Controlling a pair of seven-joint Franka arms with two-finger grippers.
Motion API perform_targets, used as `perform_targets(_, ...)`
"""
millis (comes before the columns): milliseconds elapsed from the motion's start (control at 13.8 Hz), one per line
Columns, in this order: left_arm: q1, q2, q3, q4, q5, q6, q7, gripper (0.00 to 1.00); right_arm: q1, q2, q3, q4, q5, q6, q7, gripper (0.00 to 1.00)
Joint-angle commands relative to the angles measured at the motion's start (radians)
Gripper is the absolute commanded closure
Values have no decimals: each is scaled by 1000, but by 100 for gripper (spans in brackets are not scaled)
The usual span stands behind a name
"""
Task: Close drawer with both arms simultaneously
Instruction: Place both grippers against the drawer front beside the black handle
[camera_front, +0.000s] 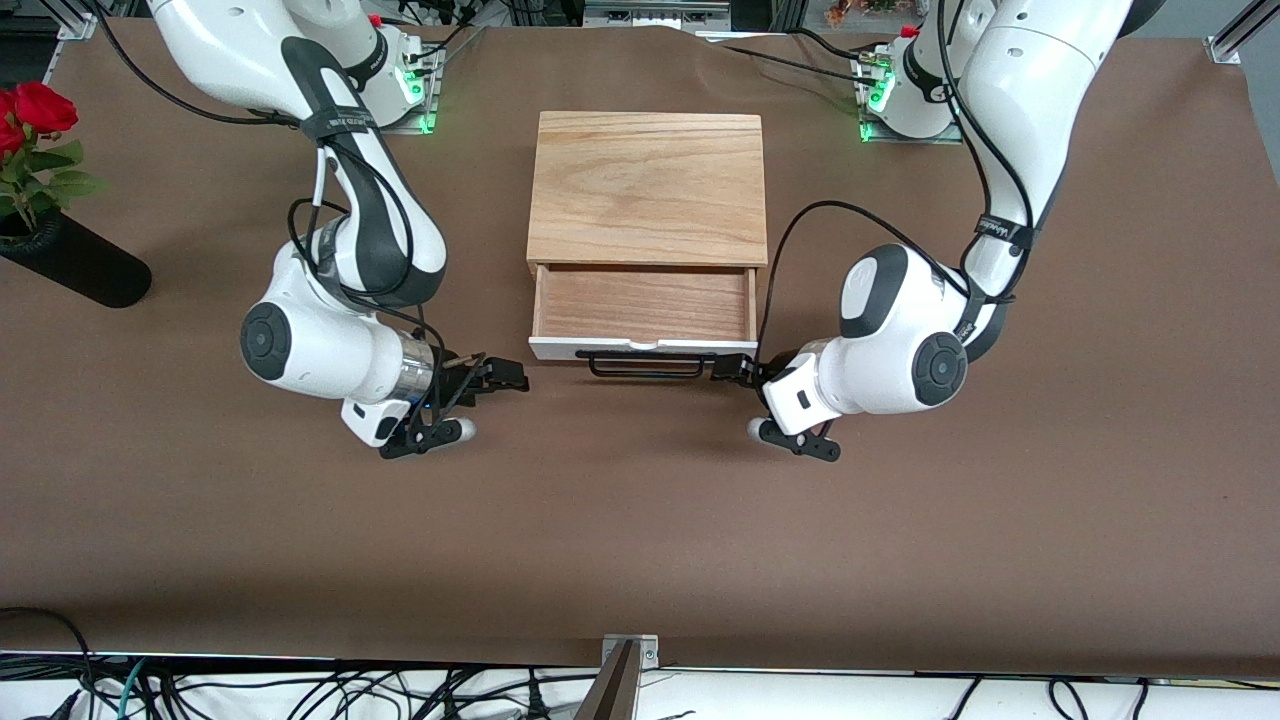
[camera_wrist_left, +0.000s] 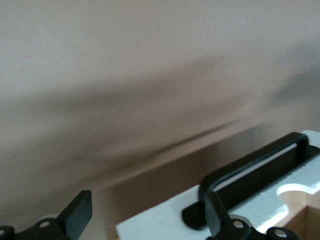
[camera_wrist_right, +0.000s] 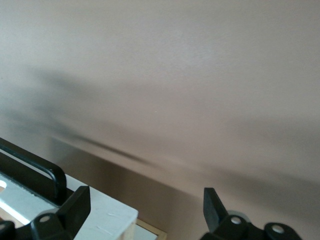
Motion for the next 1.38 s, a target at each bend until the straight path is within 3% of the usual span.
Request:
perform_targets(0,-3,8,6,14,-34,-27,12,0,51,40,-2,26,23,38,2,0)
perform_targets(1086,-17,15,0,-13,-47,-95,11,0,120,54,-2,13,23,24,48,0)
perform_targets(1303,-17,16,0,-13,-48,-95,11,0,117,54,-2,10,23,-45,48,0)
